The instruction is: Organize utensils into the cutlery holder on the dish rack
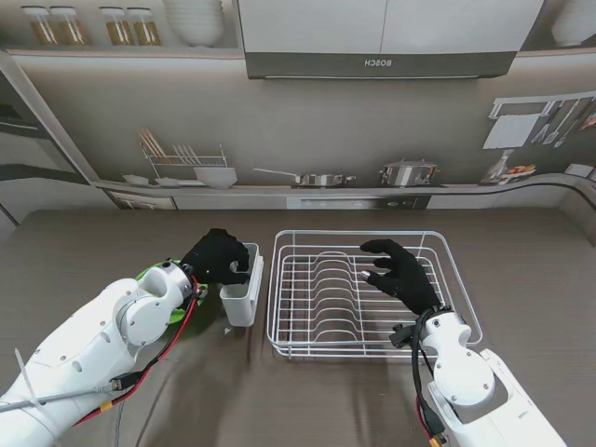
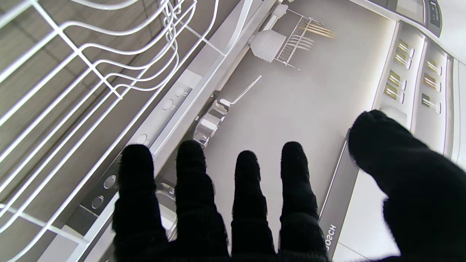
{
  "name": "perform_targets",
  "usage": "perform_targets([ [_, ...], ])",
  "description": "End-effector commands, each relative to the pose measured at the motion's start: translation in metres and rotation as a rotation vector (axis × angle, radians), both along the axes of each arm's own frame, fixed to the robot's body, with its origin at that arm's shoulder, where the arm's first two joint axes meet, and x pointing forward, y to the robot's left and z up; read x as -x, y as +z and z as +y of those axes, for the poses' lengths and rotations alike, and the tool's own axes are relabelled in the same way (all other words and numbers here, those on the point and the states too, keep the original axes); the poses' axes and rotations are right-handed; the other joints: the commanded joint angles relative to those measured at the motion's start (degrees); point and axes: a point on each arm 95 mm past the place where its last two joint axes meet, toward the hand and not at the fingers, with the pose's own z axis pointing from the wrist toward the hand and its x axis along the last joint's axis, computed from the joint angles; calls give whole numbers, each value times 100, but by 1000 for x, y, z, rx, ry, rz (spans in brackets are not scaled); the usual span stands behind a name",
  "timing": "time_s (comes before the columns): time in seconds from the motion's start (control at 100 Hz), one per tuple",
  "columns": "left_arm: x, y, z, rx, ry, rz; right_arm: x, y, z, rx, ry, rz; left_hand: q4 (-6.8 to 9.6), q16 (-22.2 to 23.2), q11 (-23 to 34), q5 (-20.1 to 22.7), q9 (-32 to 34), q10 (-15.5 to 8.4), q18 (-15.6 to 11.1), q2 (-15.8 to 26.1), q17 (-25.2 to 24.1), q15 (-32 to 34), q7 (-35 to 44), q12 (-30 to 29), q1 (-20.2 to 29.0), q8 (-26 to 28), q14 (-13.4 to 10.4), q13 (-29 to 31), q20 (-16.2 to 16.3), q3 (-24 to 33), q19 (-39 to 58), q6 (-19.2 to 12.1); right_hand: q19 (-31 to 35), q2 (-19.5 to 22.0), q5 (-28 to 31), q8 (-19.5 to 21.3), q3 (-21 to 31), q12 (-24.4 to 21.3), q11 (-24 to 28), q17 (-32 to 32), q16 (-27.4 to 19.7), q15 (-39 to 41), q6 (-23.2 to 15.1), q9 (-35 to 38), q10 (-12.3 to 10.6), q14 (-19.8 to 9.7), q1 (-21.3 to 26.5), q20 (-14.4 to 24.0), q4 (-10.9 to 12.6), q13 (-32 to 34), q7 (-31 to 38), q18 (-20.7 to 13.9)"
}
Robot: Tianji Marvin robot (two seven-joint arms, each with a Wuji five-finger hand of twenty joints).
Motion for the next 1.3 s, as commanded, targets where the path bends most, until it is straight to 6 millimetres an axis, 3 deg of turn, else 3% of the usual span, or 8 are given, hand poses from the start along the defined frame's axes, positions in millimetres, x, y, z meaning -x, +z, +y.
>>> perform_targets([
  [0.0, -5, 10, -9, 9, -8, -12, 1, -2, 3, -2, 13, 11, 88, 103, -18, -26, 129, -12, -189, 371, -173, 255, 299, -29, 386, 122, -151, 171, -77, 143, 99, 14, -113, 126, 43, -97, -51, -71, -53, 28, 84, 38, -16, 33, -8, -101, -125, 127, 101, 108, -75, -62],
  [0.57, -21, 24, -26, 30, -35, -20, 1, -1, 3, -8, 9, 13, 113, 92, -59, -25, 153, 23, -163, 350, -150, 202, 299, -88, 400, 116, -129, 203, -85, 118, 92, 15, -147, 125, 7, -101, -48, -70, -51, 36, 86, 34, -34, 34, -10, -87, -120, 147, 101, 114, -70, -57],
  [1.29, -27, 11, -38, 33, -33, 13, 0, -1, 1, -9, 4, 17, 144, 55, -115, 31, 160, 49, -165, 176, -278, 110, 324, -209, 307, 80, -139, 152, -114, 339, -177, -12, -182, 138, 17, -106, -45, -71, -52, 40, 88, 36, -33, 36, -11, -86, -118, 176, 101, 117, -72, -59],
])
